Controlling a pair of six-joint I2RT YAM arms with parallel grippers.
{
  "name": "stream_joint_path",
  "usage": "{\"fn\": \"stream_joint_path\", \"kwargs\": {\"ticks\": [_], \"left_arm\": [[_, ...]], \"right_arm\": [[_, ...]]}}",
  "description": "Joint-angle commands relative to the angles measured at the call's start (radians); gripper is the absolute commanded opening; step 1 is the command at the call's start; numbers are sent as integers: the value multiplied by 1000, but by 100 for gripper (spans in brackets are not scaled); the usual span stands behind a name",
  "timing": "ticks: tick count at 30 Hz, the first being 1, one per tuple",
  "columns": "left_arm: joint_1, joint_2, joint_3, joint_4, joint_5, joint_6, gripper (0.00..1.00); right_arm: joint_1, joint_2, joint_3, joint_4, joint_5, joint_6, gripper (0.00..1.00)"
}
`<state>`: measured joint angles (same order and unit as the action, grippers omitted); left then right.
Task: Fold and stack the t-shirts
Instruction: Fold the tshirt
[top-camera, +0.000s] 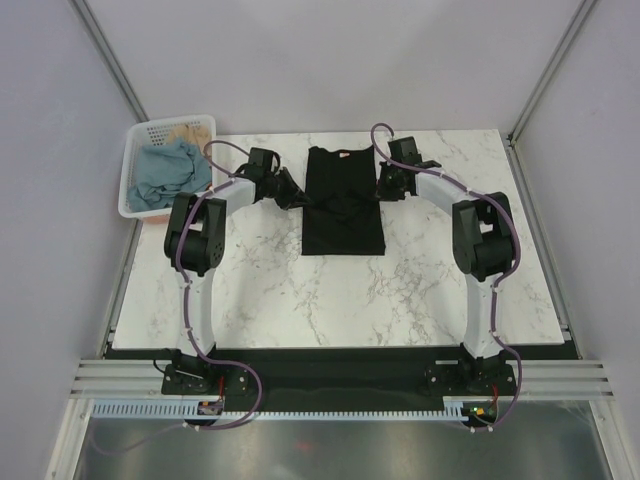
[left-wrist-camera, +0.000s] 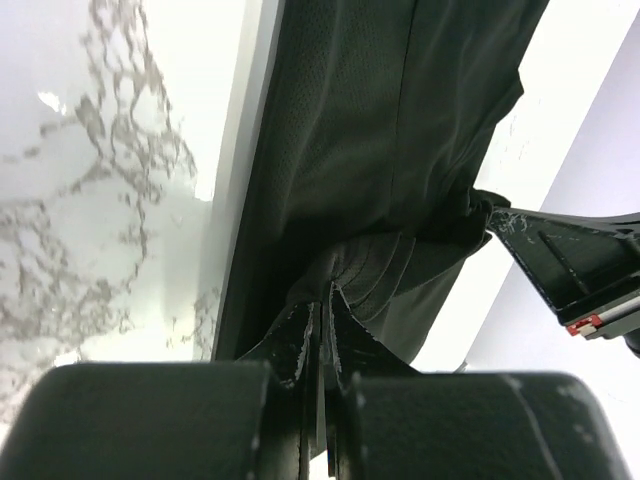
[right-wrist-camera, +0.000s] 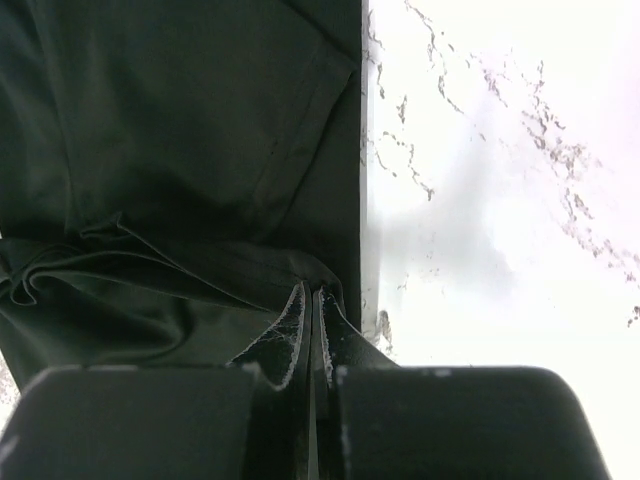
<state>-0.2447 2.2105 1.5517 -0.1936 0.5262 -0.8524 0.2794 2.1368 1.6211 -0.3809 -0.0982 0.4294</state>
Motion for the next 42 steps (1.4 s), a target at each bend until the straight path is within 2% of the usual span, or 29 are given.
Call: {"fn": "stream_joint_path", "kwargs": {"ticks": [1,4,7,9,11,12,15,17,21,25,28,31,36,42], "left_arm": [[5,28,73,-3,17,15,2],[4,43,105,0,41,35,7],[4,48,123,-1,57,65,23],[18,37,140,-1,70,85,33],[42,23,172,-1,92,95,38],[51,3,182,0,101,101,46],[79,-55,170,-3,107,154,60],[85,-138,99,-3,86,200,67],[76,-253,-63,-1,110,239,64],[41,-371,-313,-1,94,265,60],[-5,-397,-419,-1,77,268,59],[-47,-403,-467,2,48,274,59],[-64,-393,-487,3,21,282,66],[-68,-345,-489,3,2,283,65]], "right_arm": [[-3,17,56,7,-14,-20,0],[-9,21,68,7,-2,-20,0],[-17,40,103,7,-8,-12,4],[-22,57,155,4,-24,-15,13],[-34,60,189,-22,-23,-11,27],[-39,46,201,-33,-14,-1,33],[-46,-27,140,-73,31,9,41],[-48,-80,79,-82,28,19,46],[-46,-222,-135,-96,-40,9,50],[-46,-330,-314,-95,-101,-24,50],[-46,-383,-420,-59,-173,-57,50],[-46,-403,-481,-12,-248,-83,51],[-46,-371,-520,19,-317,-124,52],[-45,-336,-538,50,-330,-130,52]]}}
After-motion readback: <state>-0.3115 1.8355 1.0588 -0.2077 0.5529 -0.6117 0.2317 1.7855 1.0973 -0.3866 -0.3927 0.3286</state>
